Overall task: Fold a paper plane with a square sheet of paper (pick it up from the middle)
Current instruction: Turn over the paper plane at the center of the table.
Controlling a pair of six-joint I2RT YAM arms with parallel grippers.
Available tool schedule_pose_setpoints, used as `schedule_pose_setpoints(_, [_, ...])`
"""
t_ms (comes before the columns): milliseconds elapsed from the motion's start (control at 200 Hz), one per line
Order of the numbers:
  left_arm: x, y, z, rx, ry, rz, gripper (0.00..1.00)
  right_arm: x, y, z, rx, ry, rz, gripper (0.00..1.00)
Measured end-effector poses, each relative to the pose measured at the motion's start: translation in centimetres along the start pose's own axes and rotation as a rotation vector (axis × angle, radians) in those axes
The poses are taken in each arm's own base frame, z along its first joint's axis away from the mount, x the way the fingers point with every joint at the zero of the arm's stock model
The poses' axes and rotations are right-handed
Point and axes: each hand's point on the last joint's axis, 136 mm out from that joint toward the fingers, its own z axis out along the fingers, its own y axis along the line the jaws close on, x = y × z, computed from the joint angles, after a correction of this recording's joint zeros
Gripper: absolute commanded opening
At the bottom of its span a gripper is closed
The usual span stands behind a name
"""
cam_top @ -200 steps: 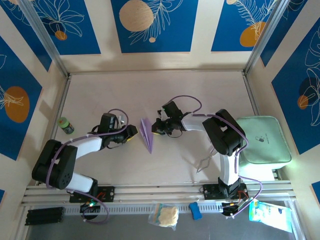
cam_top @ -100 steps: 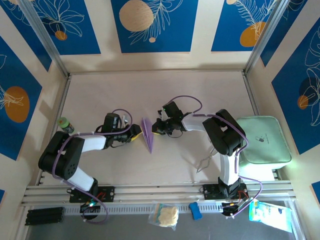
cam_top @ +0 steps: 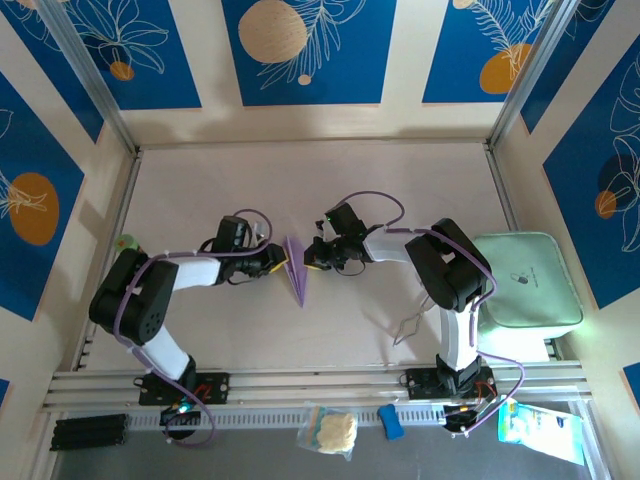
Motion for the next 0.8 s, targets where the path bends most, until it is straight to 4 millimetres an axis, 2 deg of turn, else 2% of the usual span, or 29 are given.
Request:
schedule_pose_setpoints(215, [0.4, 1.2, 0.3, -0.043, 0.016, -0.027, 0.1, 0.3, 0.0, 0.0, -0.003, 0.014, 0.004, 0.13])
schedule_pose_setpoints(400, [0.5, 1.3, 0.3, -0.049, 0.019, -0.03, 0.05, 0.3, 0.1, 0.0, -0.006, 0.016, -0.001, 0.02])
schedule_pose_setpoints(565, [0.3, 1.3, 0.3, -0.053, 0.007, -0.031, 0.0, 0.1, -0.1, -0.1, 0.004, 0.006, -0.004, 0.01])
schedule_pose_setpoints(800, [-0.8, -0.1, -0.9, -0.037, -0.063, -0.003, 0.0, -1.5, 1.1, -2.6, -0.009, -0.078, -0.025, 0.01])
